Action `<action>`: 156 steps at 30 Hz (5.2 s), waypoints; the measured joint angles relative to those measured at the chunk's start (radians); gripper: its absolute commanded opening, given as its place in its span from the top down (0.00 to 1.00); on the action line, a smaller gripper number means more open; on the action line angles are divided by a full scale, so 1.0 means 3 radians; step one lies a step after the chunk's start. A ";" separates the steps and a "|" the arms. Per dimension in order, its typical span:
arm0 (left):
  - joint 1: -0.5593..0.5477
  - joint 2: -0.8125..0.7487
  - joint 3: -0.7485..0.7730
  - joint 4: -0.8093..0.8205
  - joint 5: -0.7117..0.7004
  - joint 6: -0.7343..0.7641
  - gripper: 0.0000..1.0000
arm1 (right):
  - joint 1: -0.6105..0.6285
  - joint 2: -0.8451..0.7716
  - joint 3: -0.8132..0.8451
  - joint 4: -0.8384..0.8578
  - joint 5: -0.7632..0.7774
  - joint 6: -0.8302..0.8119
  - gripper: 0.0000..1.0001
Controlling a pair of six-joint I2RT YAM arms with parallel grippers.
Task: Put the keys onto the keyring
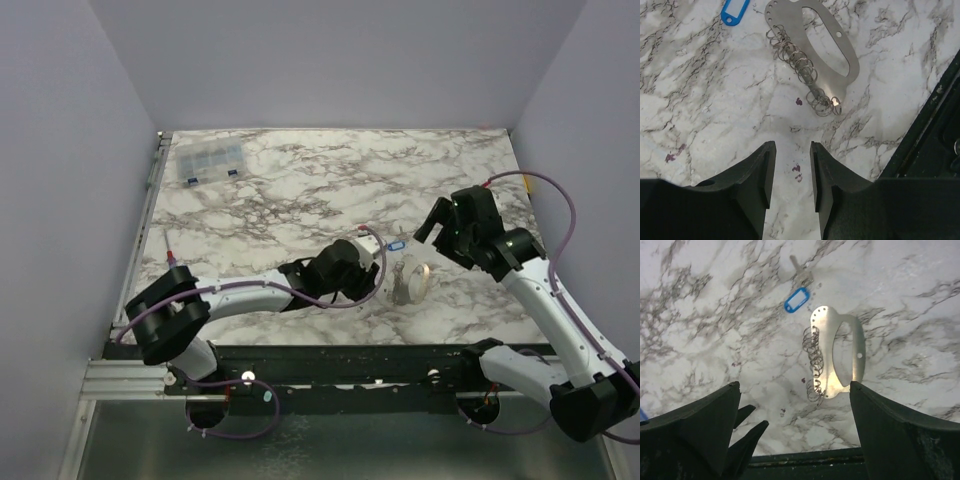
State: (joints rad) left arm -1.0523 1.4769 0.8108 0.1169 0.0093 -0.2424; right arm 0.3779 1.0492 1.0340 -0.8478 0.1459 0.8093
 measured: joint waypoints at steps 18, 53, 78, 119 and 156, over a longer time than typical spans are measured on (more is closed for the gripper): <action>-0.0459 0.1156 0.1235 -0.0481 -0.0462 -0.0203 0.59 | 0.0000 0.0114 -0.0223 -0.0032 0.0868 -0.0043 0.06; -0.0739 0.1535 0.1343 -0.0746 -0.0942 -0.0220 0.61 | 0.0000 -0.0121 -0.0350 0.0209 0.0688 -0.0347 0.06; -0.0797 0.1614 0.1586 -0.0735 -0.0944 -0.0047 0.70 | 0.0000 -0.0308 -0.0373 0.0214 0.0651 -0.0436 0.06; -0.0824 0.1696 0.1584 -0.0725 -0.1119 0.0155 0.62 | 0.0000 -0.0329 -0.0416 0.0223 0.0455 -0.0524 0.07; 0.0322 -0.0198 -0.0240 0.0268 -0.0337 -0.0355 0.58 | 0.0037 0.0144 -0.1011 0.0249 -0.0647 -0.0259 0.22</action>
State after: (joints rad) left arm -0.9558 1.4174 0.7387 0.1974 -0.0917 -0.3489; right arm 0.3889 1.0924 0.7307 -0.7731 -0.0483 0.7315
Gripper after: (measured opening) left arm 0.415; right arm 0.788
